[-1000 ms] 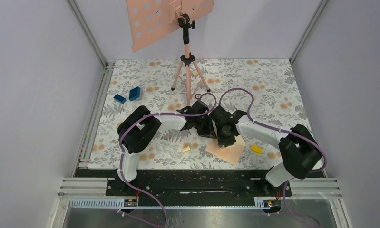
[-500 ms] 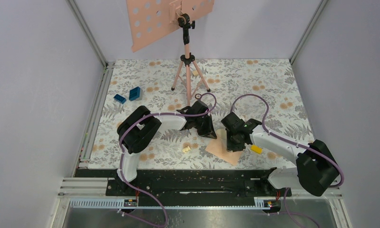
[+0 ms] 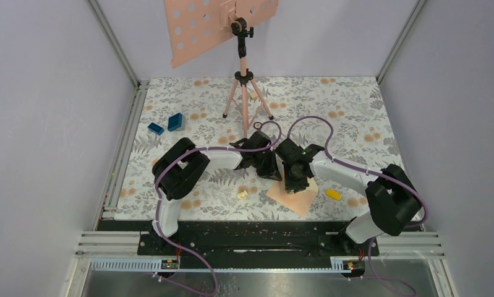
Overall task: Place the letter into the envelope and seal it
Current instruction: Paint the envelope at the center of the board.
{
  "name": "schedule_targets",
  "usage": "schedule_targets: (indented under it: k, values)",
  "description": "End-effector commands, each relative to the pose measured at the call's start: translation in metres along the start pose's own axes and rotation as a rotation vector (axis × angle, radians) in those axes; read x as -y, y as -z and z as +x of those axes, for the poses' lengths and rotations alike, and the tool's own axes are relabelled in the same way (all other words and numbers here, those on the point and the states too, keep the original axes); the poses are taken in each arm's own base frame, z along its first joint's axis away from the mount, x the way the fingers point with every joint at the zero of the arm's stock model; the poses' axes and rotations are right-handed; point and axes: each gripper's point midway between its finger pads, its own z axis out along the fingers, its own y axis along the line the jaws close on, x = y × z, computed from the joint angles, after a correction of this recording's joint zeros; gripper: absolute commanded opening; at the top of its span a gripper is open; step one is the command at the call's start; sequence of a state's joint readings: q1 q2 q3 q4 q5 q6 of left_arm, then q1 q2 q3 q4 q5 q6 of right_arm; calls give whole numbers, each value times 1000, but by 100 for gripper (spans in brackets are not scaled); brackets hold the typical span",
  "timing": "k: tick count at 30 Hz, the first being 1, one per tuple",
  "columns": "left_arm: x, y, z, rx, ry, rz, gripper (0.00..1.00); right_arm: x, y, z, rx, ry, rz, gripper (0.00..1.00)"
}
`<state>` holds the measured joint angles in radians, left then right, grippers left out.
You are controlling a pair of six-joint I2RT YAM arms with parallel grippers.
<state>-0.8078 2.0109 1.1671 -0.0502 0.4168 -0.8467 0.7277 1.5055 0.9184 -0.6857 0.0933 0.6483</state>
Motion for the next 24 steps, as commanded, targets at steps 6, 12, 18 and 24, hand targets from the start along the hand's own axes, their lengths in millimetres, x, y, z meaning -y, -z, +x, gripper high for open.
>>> schedule_targets:
  k: [6, 12, 18, 24]
  values:
    - [-34, -1, 23, -69, 29, -114, 3, 15, -5, 10, 5, 3, 32, 0]
    - [-36, -3, 24, -75, 31, -117, 3, 45, -6, 41, -18, -32, 64, 0]
    - [-35, -3, 24, -76, 28, -111, 3, 49, 12, 32, 27, -39, 60, 0]
    - [-25, 12, 17, -43, -3, -113, 3, 40, 55, -4, 145, -70, -3, 0]
